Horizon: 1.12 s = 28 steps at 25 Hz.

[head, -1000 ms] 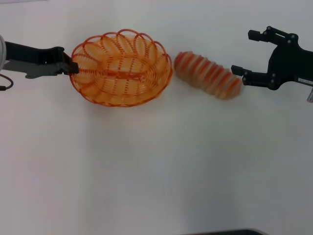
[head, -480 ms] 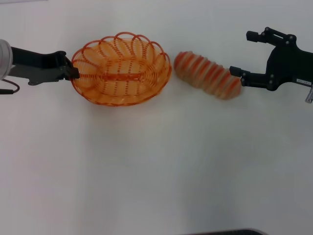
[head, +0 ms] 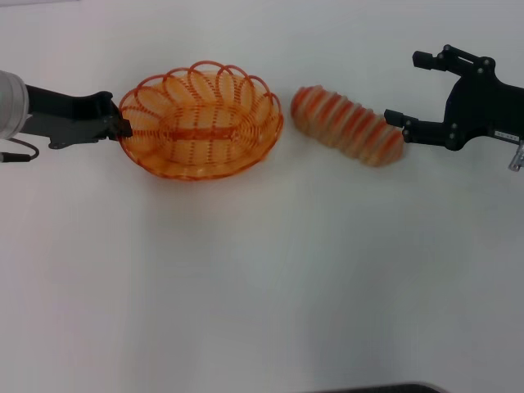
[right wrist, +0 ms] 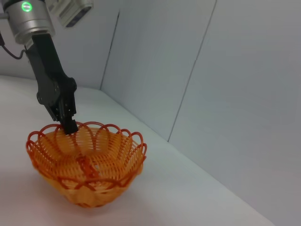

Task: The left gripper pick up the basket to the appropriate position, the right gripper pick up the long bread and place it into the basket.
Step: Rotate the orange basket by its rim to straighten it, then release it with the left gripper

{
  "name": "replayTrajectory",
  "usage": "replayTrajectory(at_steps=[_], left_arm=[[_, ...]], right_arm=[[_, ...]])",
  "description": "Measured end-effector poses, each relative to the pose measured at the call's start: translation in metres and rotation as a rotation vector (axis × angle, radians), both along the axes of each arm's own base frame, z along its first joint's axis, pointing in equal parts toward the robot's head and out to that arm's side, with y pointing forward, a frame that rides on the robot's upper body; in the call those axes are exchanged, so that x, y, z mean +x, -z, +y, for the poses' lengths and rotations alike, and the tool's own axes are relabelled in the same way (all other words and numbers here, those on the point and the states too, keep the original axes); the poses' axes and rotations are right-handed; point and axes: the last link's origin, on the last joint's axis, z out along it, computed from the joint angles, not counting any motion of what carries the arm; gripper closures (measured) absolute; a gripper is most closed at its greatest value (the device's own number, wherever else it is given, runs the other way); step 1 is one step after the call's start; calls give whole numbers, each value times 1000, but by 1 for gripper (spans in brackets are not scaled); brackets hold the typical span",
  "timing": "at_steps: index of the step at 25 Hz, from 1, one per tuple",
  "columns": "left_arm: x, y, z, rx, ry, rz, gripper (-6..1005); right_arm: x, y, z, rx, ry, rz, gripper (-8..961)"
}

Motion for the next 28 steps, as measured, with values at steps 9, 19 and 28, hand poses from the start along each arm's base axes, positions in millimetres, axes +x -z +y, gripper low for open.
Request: replayTrajectory(at_steps=[9,19,28], left_arm=[[-3,2,1,4,-8,3,901],[-4,2,-1,-2,-20,0,824],[-5,-1,-1,5,-22,-9,476]], right_arm=[[0,0,0,2,-4,-2,73],[-1,0,1,2,-7,-2,73],[-1,0,1,3,-6,-1,73]])
